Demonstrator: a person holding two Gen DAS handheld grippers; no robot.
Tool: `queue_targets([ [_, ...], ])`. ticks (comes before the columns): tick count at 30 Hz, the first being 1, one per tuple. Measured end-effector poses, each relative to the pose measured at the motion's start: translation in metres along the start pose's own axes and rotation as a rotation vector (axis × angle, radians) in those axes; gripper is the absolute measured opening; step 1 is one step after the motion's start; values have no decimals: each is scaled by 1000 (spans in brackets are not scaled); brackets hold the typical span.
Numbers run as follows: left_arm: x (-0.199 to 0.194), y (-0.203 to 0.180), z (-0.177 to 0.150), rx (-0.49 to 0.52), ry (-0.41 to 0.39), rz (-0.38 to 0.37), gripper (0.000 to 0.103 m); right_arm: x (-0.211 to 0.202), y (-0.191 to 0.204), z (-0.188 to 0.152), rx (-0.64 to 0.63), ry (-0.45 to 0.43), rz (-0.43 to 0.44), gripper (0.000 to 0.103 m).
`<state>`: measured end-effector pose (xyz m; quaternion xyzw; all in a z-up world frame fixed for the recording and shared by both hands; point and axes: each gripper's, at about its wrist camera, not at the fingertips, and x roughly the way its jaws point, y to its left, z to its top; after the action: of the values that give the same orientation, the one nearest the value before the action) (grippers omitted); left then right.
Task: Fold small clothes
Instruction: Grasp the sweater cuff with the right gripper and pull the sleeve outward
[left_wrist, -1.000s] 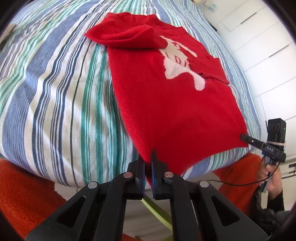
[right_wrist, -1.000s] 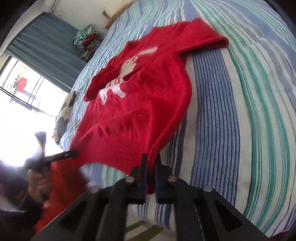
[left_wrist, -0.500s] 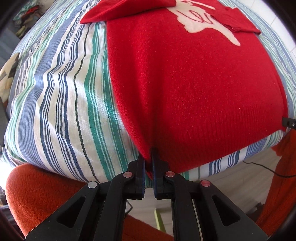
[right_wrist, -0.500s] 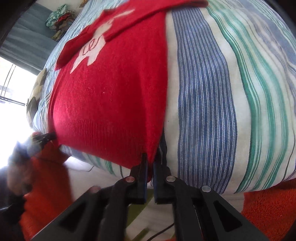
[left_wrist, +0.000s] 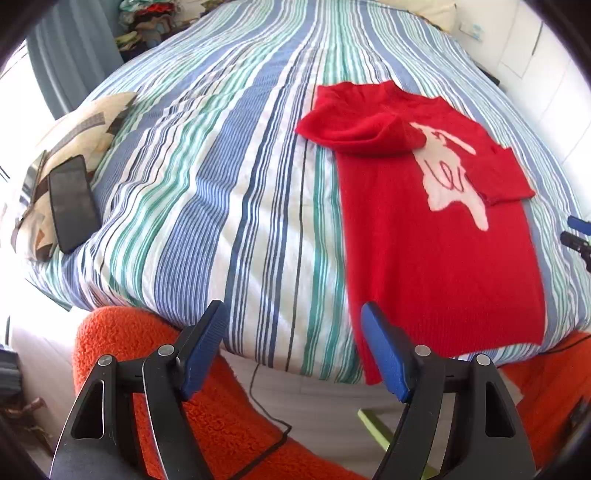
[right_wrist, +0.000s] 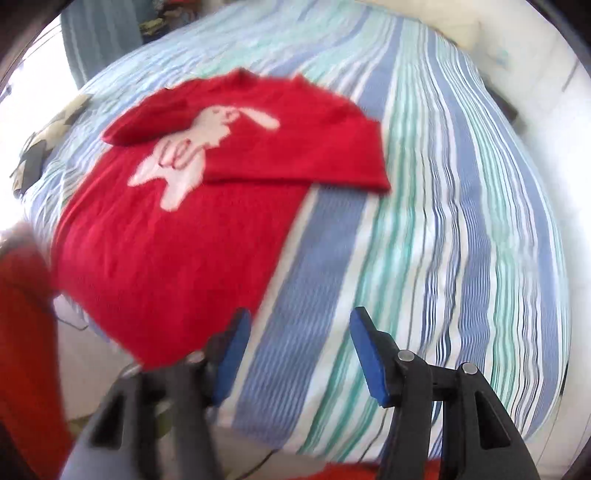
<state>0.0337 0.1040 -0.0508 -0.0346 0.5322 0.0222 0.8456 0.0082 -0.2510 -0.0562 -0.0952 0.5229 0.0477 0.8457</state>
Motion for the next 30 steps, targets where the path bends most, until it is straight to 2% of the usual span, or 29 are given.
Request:
queue_targets([
  [2, 0, -5, 10, -28, -7, -18, 77, 10, 23, 35, -126, -98, 41, 68],
  [4, -9, -1, 5, -35, -22, -33, 77, 39, 51, 64, -250, -144, 52, 71],
  [5, -8, -4, 3, -35, -24, -34, 77, 59, 63, 76, -295, -141, 47, 71],
  [7, -13, -3, 0, -39, -14, -25, 77, 108, 82, 98, -341, -84, 18, 70],
  [8, -17, 1, -4, -44, -5, -15, 77, 132, 85, 104, -351, -46, 1, 65],
  [9, -22, 6, -8, -50, -2, -9, 77, 148, 82, 107, -335, -16, 13, 46],
  [10, -24, 11, -10, -55, -4, -5, 77, 153, 72, 111, -273, -18, 59, 37],
  [12, -25, 20, -16, -63, -6, 14, 77, 137, 33, 115, -83, -67, 129, 4],
  [15, -21, 28, -24, -72, 13, 39, 77, 90, -50, 102, 184, -184, 123, 4],
  [17, -18, 25, -26, -70, 23, 43, 77, 61, -117, 76, 346, -229, 81, 4],
  [19, -15, 17, -24, -63, 24, 34, 77, 41, -181, 41, 489, -245, 14, 4],
  [22, -8, -4, -16, -41, 30, -3, 77, 40, -259, -17, 688, -205, -55, 4],
  [24, -6, -22, -9, -10, 32, -24, 77, 48, -288, -46, 784, -186, -54, 4],
  [28, -17, -51, 2, 70, -6, -25, 77, 57, -302, -73, 883, -201, -55, 4],
  [30, -22, -55, 3, 95, -23, -12, 77, 53, -307, -81, 930, -224, -108, 4],
])
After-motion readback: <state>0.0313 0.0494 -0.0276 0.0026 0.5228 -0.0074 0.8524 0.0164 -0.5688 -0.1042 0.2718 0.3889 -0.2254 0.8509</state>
